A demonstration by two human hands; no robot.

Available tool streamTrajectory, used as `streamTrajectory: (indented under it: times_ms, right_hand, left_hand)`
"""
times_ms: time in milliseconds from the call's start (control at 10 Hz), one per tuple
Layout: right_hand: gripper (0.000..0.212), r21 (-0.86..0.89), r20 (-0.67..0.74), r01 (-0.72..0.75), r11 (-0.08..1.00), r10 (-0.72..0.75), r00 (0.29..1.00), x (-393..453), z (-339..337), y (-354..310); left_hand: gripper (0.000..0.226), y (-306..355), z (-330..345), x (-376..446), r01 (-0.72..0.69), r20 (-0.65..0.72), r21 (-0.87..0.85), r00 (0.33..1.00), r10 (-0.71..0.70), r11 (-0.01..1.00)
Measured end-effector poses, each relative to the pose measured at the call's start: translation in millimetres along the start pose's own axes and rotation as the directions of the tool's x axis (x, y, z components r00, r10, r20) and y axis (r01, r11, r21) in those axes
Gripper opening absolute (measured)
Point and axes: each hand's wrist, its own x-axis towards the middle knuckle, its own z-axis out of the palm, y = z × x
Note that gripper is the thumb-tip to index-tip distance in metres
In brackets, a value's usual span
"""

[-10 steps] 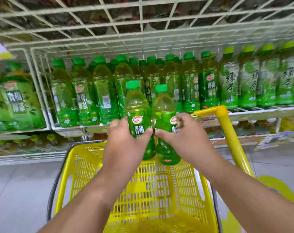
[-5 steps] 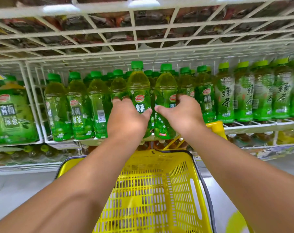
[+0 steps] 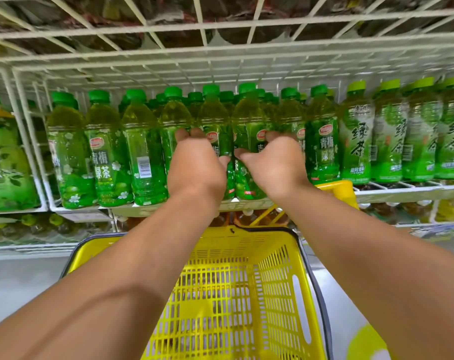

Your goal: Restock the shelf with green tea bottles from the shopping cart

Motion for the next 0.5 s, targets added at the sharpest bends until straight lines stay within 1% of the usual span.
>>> streamTrajectory:
  times_ms: [100,200,300,400,500]
  right_hand:
    - [0.068,-0.060,-0.016,0.029,0.998,-0.030,0.999,2,4,2]
    - [0.073,-0.111,0.012,0.058,0.992,-0.057,0.998,2,11,4]
    - [0.085,-0.228,0.024,0.105,0.968,-0.103,0.994,-2,15,8]
    - [0.102,-0.384,0.006,0.159,0.909,-0.170,0.985,-8,13,15]
    - [0.098,-0.430,-0.009,0.235,0.872,-0.265,0.964,-17,10,14]
  left_hand:
    - [0.061,-3,4,-2,-0.033,-0.017,0.086,0.999,0.035,0.996]
    - [0.065,-12,6,-8,-0.075,-0.074,0.250,0.993,0.096,0.965]
    - [0.073,-20,6,-10,-0.165,-0.115,0.403,0.967,0.229,0.900]
    - [0.085,-38,3,-9,-0.292,-0.066,0.434,0.933,0.353,0.852]
    - [0.084,-50,-2,-12,-0.333,-0.006,0.436,0.928,0.373,0.836]
